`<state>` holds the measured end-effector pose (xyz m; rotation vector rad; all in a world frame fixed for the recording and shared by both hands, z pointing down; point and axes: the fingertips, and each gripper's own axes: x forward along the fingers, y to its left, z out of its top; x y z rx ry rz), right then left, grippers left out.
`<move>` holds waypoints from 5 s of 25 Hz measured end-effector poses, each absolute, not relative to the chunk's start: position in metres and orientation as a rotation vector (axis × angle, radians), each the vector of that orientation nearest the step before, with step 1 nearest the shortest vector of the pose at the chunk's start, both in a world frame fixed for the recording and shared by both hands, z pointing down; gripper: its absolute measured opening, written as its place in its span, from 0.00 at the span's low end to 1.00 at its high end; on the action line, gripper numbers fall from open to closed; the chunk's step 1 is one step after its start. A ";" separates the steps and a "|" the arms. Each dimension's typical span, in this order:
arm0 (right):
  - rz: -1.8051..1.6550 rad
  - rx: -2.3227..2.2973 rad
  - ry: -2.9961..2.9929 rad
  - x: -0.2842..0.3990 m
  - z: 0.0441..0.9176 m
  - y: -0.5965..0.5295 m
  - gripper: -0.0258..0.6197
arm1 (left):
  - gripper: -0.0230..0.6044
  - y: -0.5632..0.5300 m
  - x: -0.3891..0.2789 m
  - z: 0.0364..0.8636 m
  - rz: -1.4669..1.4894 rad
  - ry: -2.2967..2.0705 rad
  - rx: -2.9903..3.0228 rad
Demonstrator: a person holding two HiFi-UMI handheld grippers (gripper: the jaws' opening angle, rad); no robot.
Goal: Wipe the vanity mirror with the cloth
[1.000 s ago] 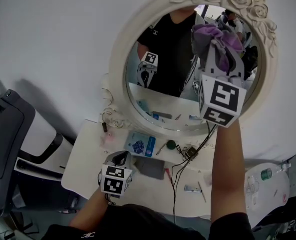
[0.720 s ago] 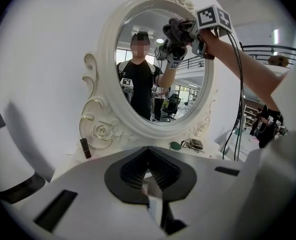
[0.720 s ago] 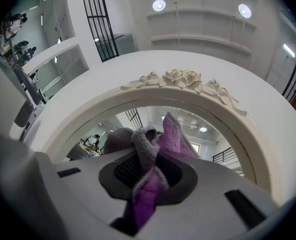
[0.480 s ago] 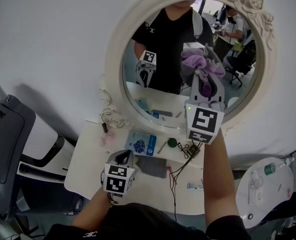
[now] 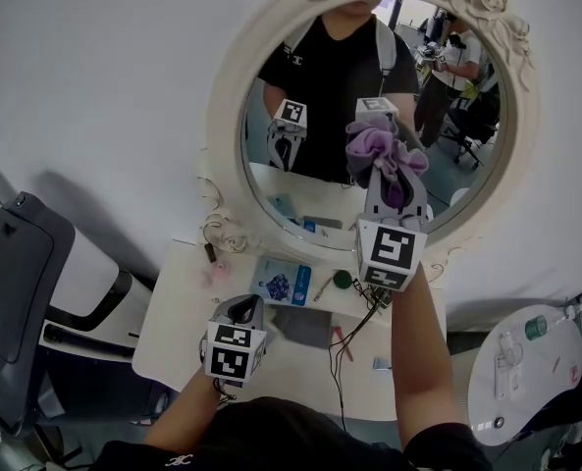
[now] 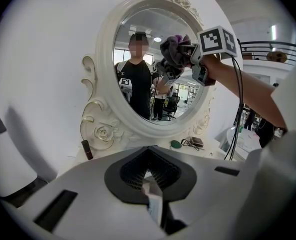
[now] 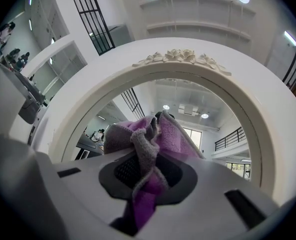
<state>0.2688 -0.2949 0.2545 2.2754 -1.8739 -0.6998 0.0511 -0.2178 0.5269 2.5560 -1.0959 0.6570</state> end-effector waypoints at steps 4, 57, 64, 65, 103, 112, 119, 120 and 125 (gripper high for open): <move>-0.648 2.277 -1.868 0.272 0.270 -0.294 0.12 | 0.05 -0.217 0.049 0.526 0.653 -1.103 2.554; 0.199 1.903 -1.570 0.290 0.560 -0.299 0.12 | 0.05 -0.198 0.041 0.529 0.678 -1.134 2.560; 0.189 1.915 -1.654 0.268 0.528 -0.287 0.12 | 0.05 -0.191 0.032 0.522 0.640 -1.150 2.573; 0.154 1.932 -1.696 0.259 0.512 -0.286 0.12 | 0.05 -0.192 0.029 0.522 0.640 -1.156 2.566; -0.842 2.097 -1.924 0.188 0.123 -0.332 0.12 | 0.05 -0.224 0.047 0.525 0.659 -1.091 2.593; -0.740 2.081 -1.957 0.186 0.186 -0.334 0.12 | 0.05 -0.216 0.050 0.532 0.679 -1.079 2.580; -0.651 2.075 -1.943 0.182 0.276 -0.337 0.12 | 0.05 -0.215 0.043 0.529 0.633 -1.123 2.575; -0.646 2.069 -1.937 0.181 0.288 -0.337 0.12 | 0.05 -0.216 0.041 0.528 0.631 -1.131 2.575; -0.579 2.076 -1.942 0.181 0.326 -0.340 0.12 | 0.05 -0.213 0.035 0.524 0.635 -1.156 2.577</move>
